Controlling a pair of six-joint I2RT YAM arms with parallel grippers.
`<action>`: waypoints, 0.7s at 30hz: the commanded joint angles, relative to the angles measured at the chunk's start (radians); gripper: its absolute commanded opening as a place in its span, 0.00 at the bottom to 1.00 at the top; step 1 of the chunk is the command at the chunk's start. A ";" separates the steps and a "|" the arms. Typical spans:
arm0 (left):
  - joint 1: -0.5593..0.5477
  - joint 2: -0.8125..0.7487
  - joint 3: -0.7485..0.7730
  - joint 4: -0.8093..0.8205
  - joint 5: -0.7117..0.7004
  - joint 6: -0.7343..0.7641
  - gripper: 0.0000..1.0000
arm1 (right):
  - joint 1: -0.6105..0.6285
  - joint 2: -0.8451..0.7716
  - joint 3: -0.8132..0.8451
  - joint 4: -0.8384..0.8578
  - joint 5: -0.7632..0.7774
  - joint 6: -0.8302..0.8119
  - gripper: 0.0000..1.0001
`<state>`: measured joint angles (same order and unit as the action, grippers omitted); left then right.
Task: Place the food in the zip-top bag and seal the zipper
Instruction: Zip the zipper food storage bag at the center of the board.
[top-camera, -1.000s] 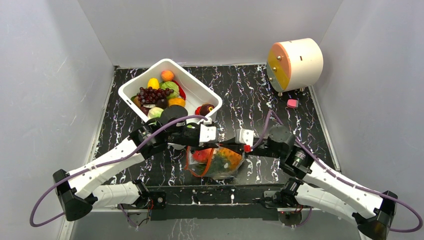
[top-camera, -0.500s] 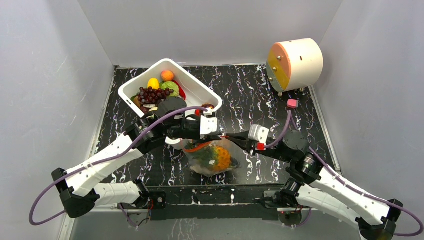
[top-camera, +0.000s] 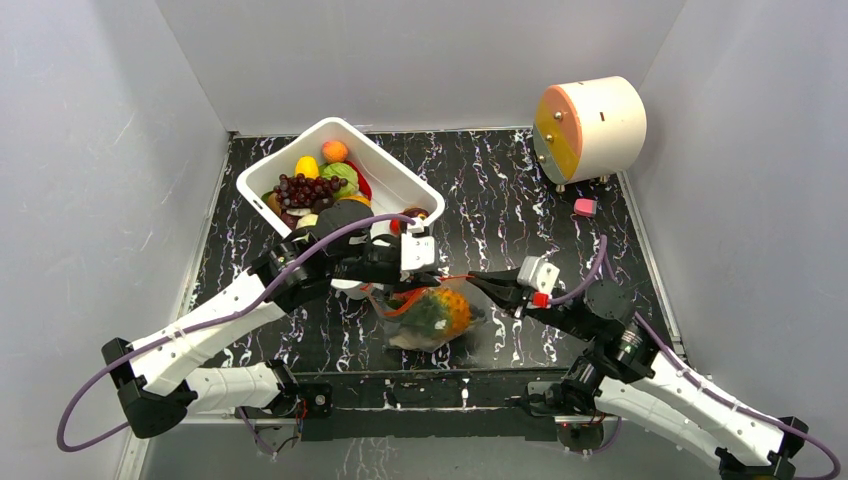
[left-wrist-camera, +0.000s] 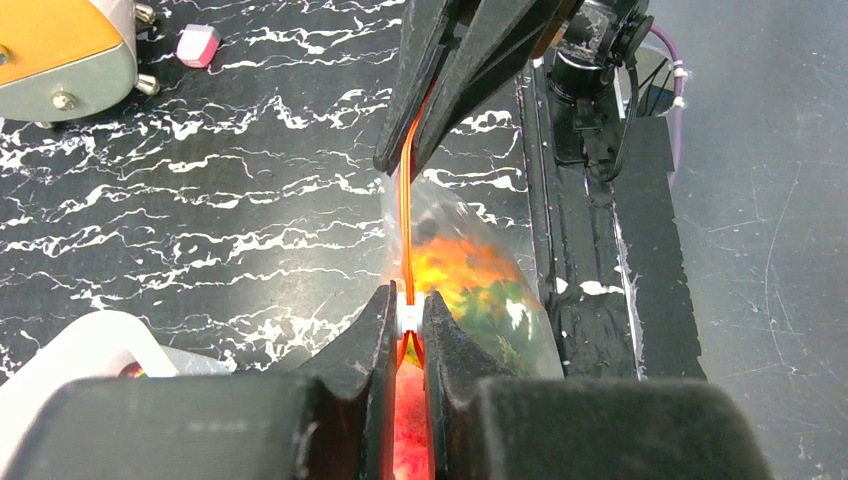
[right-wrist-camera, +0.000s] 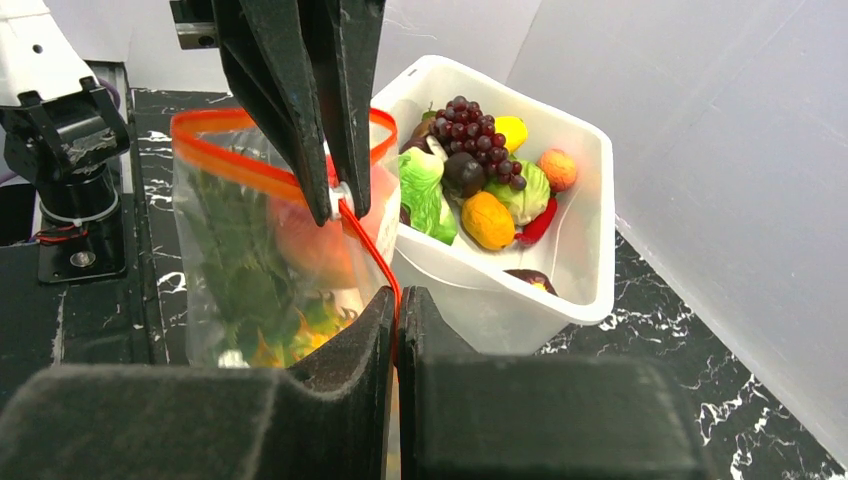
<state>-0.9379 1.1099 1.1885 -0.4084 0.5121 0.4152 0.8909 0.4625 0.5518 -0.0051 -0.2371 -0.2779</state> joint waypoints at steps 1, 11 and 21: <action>0.010 -0.049 -0.012 -0.083 -0.044 -0.019 0.00 | -0.011 -0.076 -0.008 0.031 0.165 0.009 0.00; 0.009 -0.073 -0.014 -0.113 -0.074 -0.013 0.00 | -0.011 -0.137 -0.015 0.004 0.247 0.019 0.00; 0.009 -0.129 -0.050 -0.146 -0.122 -0.026 0.00 | -0.011 -0.194 -0.043 -0.063 0.339 0.080 0.00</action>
<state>-0.9409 1.0660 1.1534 -0.4412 0.4492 0.4046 0.8959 0.2993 0.4923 -0.0921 -0.0723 -0.2119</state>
